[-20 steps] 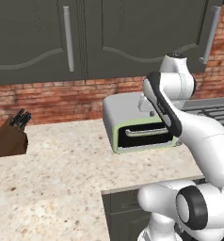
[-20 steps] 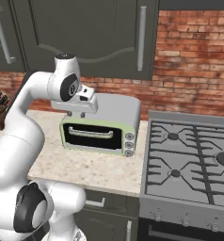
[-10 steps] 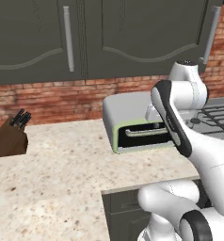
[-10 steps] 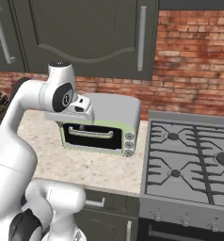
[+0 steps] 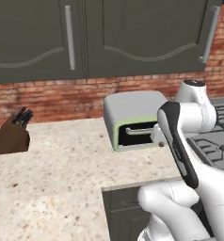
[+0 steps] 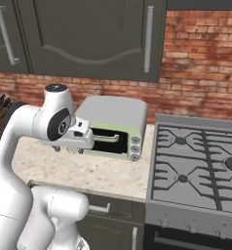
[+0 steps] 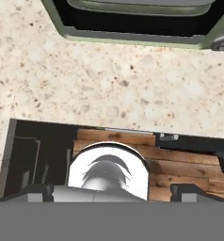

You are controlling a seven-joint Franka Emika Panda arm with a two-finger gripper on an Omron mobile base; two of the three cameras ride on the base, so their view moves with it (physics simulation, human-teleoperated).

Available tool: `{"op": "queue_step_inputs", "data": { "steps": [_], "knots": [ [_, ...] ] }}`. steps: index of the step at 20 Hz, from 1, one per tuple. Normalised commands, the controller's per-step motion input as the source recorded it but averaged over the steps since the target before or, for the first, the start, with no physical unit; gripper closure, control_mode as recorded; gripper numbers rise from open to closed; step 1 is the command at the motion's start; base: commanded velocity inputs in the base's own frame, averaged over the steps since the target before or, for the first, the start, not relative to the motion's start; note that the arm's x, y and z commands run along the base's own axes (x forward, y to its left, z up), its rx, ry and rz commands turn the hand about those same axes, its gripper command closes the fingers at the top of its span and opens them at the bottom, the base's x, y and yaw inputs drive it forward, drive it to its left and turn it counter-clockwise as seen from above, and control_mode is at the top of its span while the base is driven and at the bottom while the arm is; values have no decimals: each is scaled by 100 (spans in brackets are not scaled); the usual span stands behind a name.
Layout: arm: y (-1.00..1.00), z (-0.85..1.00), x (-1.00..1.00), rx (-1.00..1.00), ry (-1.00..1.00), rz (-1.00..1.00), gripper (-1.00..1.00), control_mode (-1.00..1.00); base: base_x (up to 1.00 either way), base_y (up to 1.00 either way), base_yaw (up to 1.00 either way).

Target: Navigate to the shelves.

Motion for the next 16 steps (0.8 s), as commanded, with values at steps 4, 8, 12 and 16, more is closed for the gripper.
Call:
{"op": "queue_step_inputs", "data": {
  "steps": [4,8,12,16],
  "knots": [
    [0,0,0,0,0,0,-100,100,-46,-19,23],
    [0,0,0,0,0,0,-100,100,-36,-34,34],
    [0,0,0,0,0,0,-100,100,-31,-58,41],
    [0,0,0,0,0,0,-100,100,-23,-78,52]
  ]
}}
